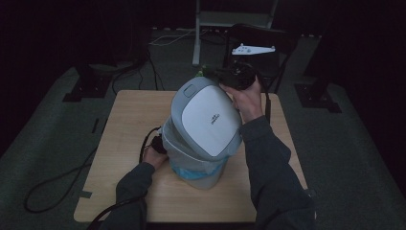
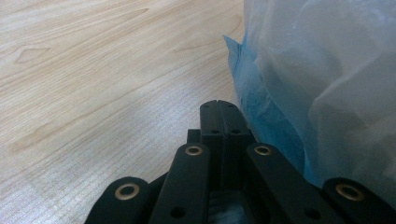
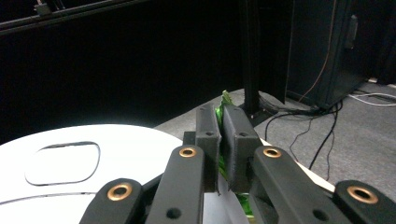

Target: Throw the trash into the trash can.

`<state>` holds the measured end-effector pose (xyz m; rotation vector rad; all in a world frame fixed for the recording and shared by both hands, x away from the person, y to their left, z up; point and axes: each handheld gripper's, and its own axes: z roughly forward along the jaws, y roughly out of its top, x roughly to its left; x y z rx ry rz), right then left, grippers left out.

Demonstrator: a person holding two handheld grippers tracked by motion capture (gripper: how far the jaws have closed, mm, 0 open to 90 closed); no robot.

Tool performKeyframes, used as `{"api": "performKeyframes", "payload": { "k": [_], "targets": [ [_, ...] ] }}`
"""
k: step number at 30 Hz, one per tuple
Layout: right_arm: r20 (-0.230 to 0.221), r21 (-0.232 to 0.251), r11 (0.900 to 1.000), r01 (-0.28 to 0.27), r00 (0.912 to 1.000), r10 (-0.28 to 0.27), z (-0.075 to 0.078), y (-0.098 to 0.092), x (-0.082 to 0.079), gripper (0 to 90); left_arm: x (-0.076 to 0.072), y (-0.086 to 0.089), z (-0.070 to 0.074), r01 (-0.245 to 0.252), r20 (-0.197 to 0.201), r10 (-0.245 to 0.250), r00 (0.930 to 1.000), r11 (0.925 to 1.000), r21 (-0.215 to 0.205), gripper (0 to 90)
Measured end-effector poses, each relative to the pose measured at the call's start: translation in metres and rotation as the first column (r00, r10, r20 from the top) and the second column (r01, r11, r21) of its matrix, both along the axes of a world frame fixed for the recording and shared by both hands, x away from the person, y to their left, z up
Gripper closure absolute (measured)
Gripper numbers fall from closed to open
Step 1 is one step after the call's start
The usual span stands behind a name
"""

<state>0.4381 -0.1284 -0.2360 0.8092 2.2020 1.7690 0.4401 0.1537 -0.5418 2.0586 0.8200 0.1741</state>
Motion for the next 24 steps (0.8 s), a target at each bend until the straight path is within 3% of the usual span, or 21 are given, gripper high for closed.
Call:
{"api": "performKeyframes", "payload": {
  "k": [24],
  "targets": [
    [0.019, -0.004, 0.999, -0.044, 0.9988, 0.044, 0.006, 0.01, -0.005, 84.8, 0.0, 0.0, 0.0, 0.0, 0.003, 0.0, 1.0, 1.0, 0.002, 90.0]
  ]
}}
